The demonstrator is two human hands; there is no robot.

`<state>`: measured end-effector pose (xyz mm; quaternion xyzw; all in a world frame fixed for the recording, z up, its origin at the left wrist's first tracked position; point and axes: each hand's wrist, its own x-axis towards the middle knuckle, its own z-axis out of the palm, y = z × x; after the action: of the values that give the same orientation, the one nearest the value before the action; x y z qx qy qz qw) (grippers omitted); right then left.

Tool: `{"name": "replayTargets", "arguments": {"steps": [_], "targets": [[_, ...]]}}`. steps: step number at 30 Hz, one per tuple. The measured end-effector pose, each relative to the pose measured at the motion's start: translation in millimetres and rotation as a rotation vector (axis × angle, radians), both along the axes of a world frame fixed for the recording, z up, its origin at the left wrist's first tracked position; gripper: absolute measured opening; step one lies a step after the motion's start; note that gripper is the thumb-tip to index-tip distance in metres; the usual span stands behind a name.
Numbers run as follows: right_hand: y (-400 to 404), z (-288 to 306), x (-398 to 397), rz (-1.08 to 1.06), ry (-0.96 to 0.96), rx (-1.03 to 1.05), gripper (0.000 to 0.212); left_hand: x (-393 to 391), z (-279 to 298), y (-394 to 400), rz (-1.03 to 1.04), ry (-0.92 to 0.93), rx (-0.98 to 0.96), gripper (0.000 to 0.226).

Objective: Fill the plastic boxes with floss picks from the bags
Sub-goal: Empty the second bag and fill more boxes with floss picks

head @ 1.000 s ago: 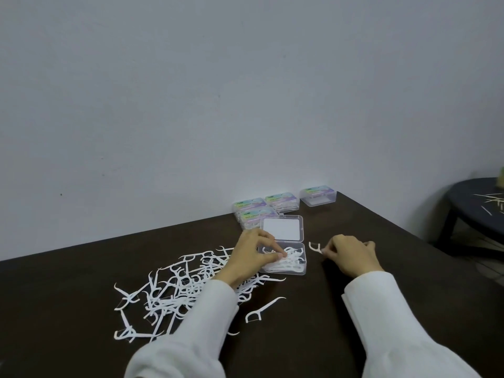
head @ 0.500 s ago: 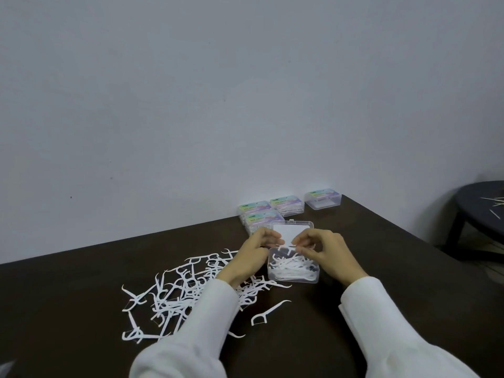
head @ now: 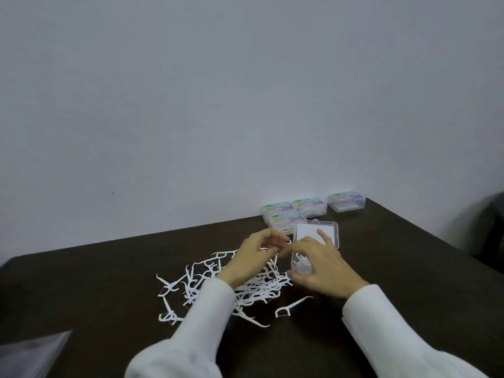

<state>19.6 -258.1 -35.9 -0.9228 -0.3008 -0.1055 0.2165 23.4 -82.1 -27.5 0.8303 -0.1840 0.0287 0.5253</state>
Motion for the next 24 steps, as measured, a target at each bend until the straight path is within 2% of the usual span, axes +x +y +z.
{"name": "replayTargets", "arguments": {"steps": [4, 7, 11, 13, 20, 24], "targets": [[26.7, -5.5, -11.6, 0.073, -0.021, -0.268, 0.065, -21.0, -3.3, 40.6, 0.069, -0.014, 0.128, 0.027], [42.3, -10.9, -13.8, 0.074, -0.024, -0.305, 0.069, -38.2, 0.3, 78.8, 0.09, 0.04, 0.331, 0.031], [49.4, -13.6, -13.4, 0.099, -0.121, -0.289, 0.044, -63.8, 2.0, 116.8, 0.149, 0.212, 0.501, 0.069], [50.5, -13.1, -13.4, 0.125, -0.16, -0.255, 0.031, -73.0, -4.1, 124.8, 0.152, 0.223, 0.515, 0.074], [53.9, -15.4, -8.3, 0.133, -0.276, -0.162, 0.012, -69.2, -17.5, 118.2, 0.234, 0.005, 0.523, 0.039], [51.3, -15.0, -7.2, 0.08, -0.319, -0.044, 0.017, -68.5, -21.4, 107.5, 0.328, -0.123, 0.612, 0.024]]}}
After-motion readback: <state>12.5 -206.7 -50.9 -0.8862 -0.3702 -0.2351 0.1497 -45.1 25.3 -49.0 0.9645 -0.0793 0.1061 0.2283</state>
